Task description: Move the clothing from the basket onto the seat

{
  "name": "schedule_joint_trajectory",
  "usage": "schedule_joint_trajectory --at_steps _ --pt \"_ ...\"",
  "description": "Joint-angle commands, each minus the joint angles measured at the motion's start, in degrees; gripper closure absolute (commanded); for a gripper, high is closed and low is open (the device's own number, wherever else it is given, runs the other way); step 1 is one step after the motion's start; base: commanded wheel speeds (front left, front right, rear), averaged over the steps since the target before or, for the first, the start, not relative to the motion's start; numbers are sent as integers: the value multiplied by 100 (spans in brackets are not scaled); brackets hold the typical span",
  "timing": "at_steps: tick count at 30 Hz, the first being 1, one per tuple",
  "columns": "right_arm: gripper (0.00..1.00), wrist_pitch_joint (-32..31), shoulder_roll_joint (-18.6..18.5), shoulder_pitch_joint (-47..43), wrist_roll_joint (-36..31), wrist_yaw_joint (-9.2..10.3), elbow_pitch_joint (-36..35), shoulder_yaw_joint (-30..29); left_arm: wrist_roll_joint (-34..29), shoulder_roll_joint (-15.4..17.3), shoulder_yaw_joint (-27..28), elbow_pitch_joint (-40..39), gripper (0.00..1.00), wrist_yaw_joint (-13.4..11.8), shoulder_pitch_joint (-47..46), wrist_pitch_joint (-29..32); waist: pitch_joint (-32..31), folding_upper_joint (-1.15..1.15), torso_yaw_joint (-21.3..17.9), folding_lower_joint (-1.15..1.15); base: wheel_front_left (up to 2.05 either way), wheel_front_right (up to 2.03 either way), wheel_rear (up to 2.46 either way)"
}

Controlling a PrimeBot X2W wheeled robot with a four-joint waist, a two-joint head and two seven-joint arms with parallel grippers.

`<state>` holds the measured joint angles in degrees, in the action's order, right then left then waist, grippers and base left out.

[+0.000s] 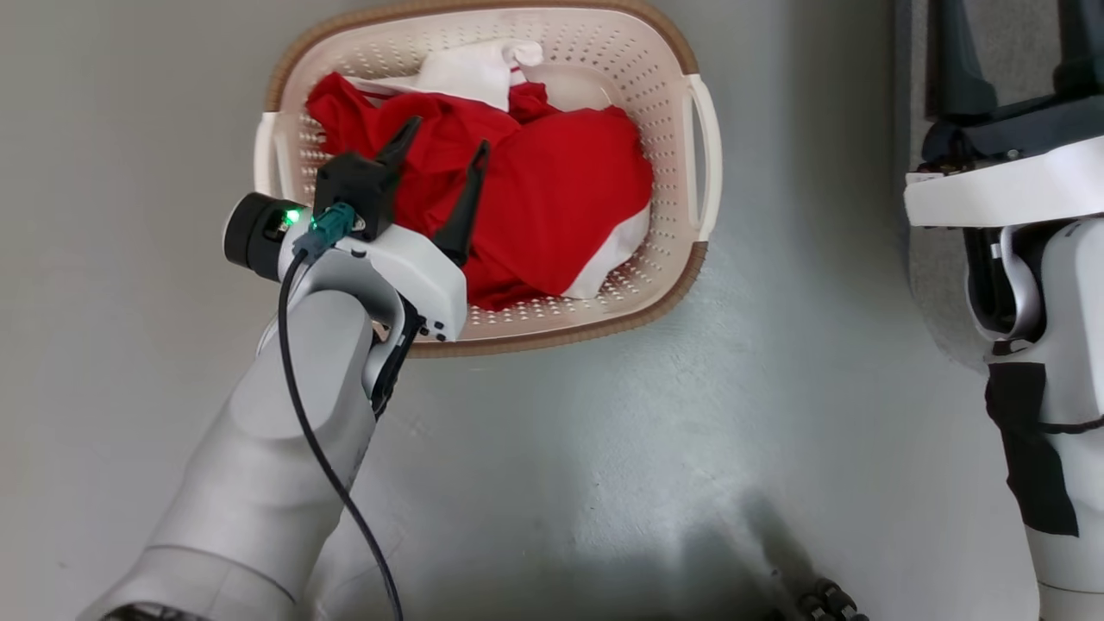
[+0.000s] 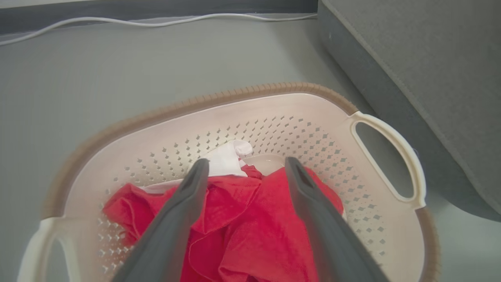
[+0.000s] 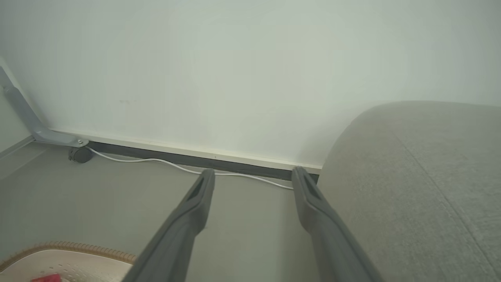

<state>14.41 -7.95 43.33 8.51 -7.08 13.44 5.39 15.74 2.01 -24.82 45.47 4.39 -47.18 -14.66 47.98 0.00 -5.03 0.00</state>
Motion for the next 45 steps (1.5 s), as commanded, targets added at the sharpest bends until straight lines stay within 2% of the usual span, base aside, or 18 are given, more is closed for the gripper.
schedule_joint_trajectory --at_steps 1,4,8,13,20,30,35,45 --pt "0 59 55 -51 46 -41 -180 112 93 88 24 108 0 -62 -123 -34 102 0 -118 0 0 0 0" --pt "0 59 81 -53 78 -41 -180 159 196 88 -286 679 0 -64 -440 -34 134 0 -164 0 0 0 0" --pt "0 59 131 -65 100 -41 -176 232 378 88 -832 1319 0 53 -825 85 170 0 -230 0 0 0 0" --pt "0 59 216 3 155 -41 -174 346 669 87 -1747 1533 0 251 -1142 378 290 0 -351 0 0 0 0" --pt "0 59 360 120 209 -41 -248 588 935 87 -2429 1774 0 290 -1398 721 496 0 -591 0 0 0 0" --pt "0 59 492 311 381 -41 -431 973 981 88 -2744 2515 0 126 -1914 1045 864 0 -1012 0 0 0 0" --pt "0 59 504 351 608 -41 -613 1114 930 245 -2803 2718 0 3 -2095 1177 1043 0 -1225 0 0 0 0" --pt "0 59 506 236 791 -41 -853 1143 864 422 -2926 2816 0 -182 -2228 1420 1149 0 -1310 0 0 0 0"
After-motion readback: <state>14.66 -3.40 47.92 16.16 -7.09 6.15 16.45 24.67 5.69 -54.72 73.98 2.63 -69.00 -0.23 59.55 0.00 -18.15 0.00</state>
